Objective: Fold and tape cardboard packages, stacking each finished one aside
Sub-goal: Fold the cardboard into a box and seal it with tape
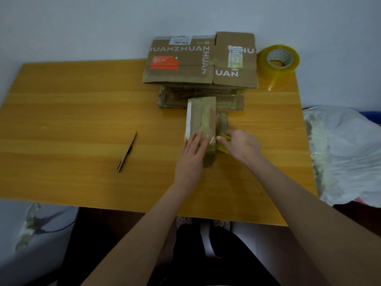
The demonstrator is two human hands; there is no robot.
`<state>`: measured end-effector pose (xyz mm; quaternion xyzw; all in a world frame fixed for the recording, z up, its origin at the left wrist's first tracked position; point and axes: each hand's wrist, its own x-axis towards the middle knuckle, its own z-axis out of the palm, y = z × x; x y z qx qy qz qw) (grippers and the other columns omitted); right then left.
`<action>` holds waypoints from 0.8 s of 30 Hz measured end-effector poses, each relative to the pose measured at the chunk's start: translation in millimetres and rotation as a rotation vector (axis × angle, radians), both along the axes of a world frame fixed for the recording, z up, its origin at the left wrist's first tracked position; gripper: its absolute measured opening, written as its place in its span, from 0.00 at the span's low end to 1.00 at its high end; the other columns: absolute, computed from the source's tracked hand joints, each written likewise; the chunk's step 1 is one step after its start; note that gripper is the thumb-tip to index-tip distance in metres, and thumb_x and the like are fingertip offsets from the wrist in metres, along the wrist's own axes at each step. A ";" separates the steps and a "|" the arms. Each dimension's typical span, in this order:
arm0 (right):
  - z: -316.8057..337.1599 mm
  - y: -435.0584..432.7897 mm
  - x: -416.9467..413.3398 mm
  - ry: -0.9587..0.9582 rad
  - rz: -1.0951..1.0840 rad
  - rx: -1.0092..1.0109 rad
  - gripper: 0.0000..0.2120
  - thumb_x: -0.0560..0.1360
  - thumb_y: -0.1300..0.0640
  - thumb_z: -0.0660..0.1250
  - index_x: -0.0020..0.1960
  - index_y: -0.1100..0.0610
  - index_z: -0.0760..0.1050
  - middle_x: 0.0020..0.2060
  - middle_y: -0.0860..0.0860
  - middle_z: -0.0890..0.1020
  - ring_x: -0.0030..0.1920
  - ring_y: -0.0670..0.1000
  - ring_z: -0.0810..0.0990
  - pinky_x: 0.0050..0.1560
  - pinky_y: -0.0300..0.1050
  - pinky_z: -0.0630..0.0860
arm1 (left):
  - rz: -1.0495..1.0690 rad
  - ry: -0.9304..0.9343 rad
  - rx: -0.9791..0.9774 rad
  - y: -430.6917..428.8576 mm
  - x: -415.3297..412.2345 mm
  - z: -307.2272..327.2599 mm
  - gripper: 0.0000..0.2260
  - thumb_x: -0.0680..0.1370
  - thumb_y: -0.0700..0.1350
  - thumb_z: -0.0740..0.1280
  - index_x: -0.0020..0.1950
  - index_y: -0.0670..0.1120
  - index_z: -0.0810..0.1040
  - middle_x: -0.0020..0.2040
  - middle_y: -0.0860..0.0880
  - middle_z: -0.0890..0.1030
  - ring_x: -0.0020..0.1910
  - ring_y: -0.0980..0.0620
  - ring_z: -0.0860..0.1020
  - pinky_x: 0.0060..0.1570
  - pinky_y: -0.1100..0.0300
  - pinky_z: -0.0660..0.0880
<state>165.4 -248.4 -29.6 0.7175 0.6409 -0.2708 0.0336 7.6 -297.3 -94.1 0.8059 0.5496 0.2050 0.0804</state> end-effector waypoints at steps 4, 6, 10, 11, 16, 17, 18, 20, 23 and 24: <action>-0.8 2.5 1.0 0.012 0.017 -0.023 0.23 0.81 0.41 0.55 0.67 0.53 0.73 0.60 0.55 0.79 0.61 0.57 0.77 0.57 0.52 0.75 | -0.024 0.003 -0.108 13.5 -3.8 7.9 0.23 0.76 0.35 0.64 0.71 0.45 0.70 0.72 0.39 0.67 0.72 0.37 0.64 0.70 0.40 0.61; -1.5 4.4 3.5 0.039 0.044 -0.048 0.23 0.80 0.41 0.56 0.66 0.54 0.74 0.60 0.56 0.79 0.60 0.58 0.77 0.55 0.51 0.75 | -0.043 0.037 -0.133 18.3 -4.9 10.1 0.21 0.77 0.42 0.58 0.70 0.45 0.72 0.71 0.40 0.69 0.70 0.37 0.66 0.68 0.39 0.64; -7.7 5.5 18.2 0.147 0.095 -0.092 0.23 0.78 0.41 0.62 0.64 0.55 0.75 0.59 0.55 0.80 0.58 0.58 0.77 0.49 0.48 0.72 | -0.046 0.127 -0.092 22.3 -3.9 9.9 0.21 0.75 0.43 0.58 0.68 0.46 0.74 0.68 0.40 0.73 0.67 0.36 0.71 0.65 0.39 0.67; -8.4 4.3 22.1 0.170 0.118 -0.098 0.23 0.77 0.41 0.63 0.64 0.55 0.75 0.60 0.55 0.80 0.59 0.57 0.77 0.50 0.47 0.72 | -0.044 0.136 -0.070 23.3 -4.3 10.7 0.22 0.74 0.40 0.60 0.68 0.46 0.74 0.68 0.39 0.73 0.66 0.36 0.71 0.64 0.39 0.68; -8.7 -1.0 35.8 0.214 0.200 -0.125 0.18 0.76 0.42 0.66 0.57 0.55 0.78 0.51 0.55 0.82 0.53 0.57 0.78 0.49 0.51 0.74 | -0.065 0.135 0.001 30.0 -9.4 10.6 0.31 0.67 0.29 0.72 0.68 0.46 0.74 0.67 0.40 0.74 0.66 0.36 0.72 0.65 0.41 0.67; -7.8 -1.6 36.2 0.212 0.201 -0.123 0.19 0.76 0.42 0.66 0.58 0.55 0.77 0.51 0.55 0.81 0.53 0.57 0.78 0.48 0.50 0.74 | -0.075 0.131 0.009 30.9 -11.1 10.7 0.31 0.66 0.28 0.72 0.68 0.46 0.74 0.67 0.40 0.74 0.65 0.36 0.73 0.65 0.42 0.65; -7.1 -2.1 36.0 0.197 0.199 -0.116 0.20 0.76 0.42 0.65 0.61 0.54 0.76 0.53 0.55 0.81 0.55 0.58 0.78 0.49 0.50 0.74 | -0.083 0.133 0.015 31.7 -13.4 11.4 0.31 0.66 0.28 0.72 0.68 0.45 0.74 0.67 0.40 0.74 0.65 0.36 0.73 0.65 0.43 0.64; -5.3 -3.4 35.4 0.131 0.193 -0.089 0.24 0.77 0.40 0.61 0.68 0.52 0.71 0.59 0.56 0.79 0.59 0.59 0.77 0.53 0.51 0.75 | -0.094 0.146 0.024 33.6 -17.1 12.6 0.32 0.65 0.28 0.74 0.67 0.45 0.75 0.66 0.40 0.75 0.64 0.36 0.74 0.64 0.43 0.64; -3.5 -4.1 34.9 0.088 0.183 -0.070 0.26 0.78 0.37 0.58 0.71 0.49 0.68 0.61 0.56 0.78 0.60 0.58 0.76 0.49 0.48 0.72 | -0.103 0.181 0.006 37.2 -19.6 14.3 0.35 0.61 0.28 0.76 0.66 0.46 0.76 0.65 0.41 0.76 0.63 0.37 0.75 0.63 0.43 0.66; -1.9 -3.7 35.2 0.071 0.175 -0.067 0.26 0.77 0.37 0.58 0.70 0.48 0.69 0.60 0.56 0.79 0.59 0.58 0.77 0.47 0.47 0.71 | -0.104 0.188 0.000 38.1 -20.1 14.6 0.35 0.61 0.28 0.76 0.66 0.46 0.76 0.65 0.41 0.76 0.62 0.37 0.75 0.62 0.43 0.66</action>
